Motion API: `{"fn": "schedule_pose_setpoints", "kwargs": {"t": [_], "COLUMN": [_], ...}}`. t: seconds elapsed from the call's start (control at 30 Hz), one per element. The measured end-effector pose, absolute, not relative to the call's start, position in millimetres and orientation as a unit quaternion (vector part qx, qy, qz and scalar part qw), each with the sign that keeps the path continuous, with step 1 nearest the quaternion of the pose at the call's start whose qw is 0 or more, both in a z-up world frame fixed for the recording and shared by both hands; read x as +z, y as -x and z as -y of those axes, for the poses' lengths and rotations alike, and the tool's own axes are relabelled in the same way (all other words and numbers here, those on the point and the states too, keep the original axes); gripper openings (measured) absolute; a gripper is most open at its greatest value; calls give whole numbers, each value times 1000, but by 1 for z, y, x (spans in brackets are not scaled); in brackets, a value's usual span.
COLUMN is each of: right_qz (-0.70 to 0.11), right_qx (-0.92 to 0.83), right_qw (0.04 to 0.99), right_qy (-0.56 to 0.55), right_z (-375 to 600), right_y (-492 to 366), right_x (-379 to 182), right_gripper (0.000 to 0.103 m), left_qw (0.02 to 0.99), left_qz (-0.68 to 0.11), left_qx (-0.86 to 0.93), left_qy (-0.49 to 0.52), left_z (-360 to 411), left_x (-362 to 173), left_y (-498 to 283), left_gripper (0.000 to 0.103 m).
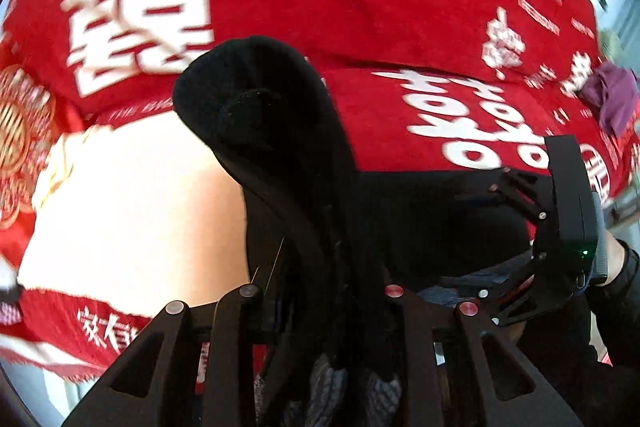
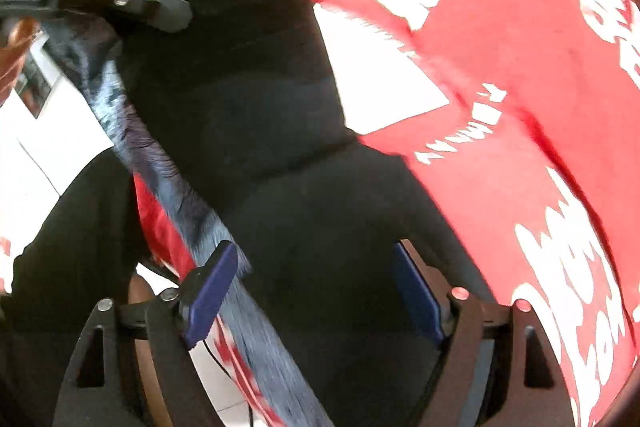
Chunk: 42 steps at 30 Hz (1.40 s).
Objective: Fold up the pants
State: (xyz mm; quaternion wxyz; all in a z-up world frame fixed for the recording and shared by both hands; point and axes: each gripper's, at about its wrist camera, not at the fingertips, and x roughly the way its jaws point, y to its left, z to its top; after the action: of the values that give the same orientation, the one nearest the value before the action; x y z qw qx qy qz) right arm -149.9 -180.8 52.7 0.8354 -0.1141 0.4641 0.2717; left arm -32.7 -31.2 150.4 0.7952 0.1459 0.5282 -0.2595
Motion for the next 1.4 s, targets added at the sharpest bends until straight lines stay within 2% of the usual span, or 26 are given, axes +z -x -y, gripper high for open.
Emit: {"fn": "schedule_pose_setpoints", "kwargs": {"t": [0.1,0.2,0.23,0.37,0.4,0.6,0.77,0.97,1.17,1.33,1.4], "right_qz": [-476,-532,-507,-499,-496,-509,-502,-513,-504,-503,-504], "right_qx": [218,183,192,188,180,130,130,126,120,110,103], "right_qw": [842,819,833,841,845,851,855,848,854,854,852], "right_qy": [130,116,111,93,89,25,-20,-41,-43,-73,-95], "right_z": [212,233,237,255,263,316,331,334,338,355,366], "right_y": [167,166,175,188,193,213,222,226,232,239,244], "right_x": [38,-5,-2,12,15,16,11,-6,0,-1,-3], "right_gripper": [89,89,89,89,89,89,89,90,90,90,90], "left_qw": [784,771,767,751,748,725,720,726,726,699,710], "left_qz": [-528,-536,-540,-556,-560,-582,-589,-580,-562,-597,-588], "left_qx": [-281,-292,-293,-297,-301,-297,-286,-295,-348,-335,-339], "left_qy": [-167,-181,-184,-194,-192,-217,-230,-222,-190,-205,-189], "left_z": [69,105,113,146,155,203,213,213,241,270,273], "left_x": [146,136,132,119,116,73,42,63,97,35,30], "left_y": [42,49,51,58,61,73,78,80,102,106,105], "left_gripper": [26,26,26,25,21,21,21,21,21,21,22]}}
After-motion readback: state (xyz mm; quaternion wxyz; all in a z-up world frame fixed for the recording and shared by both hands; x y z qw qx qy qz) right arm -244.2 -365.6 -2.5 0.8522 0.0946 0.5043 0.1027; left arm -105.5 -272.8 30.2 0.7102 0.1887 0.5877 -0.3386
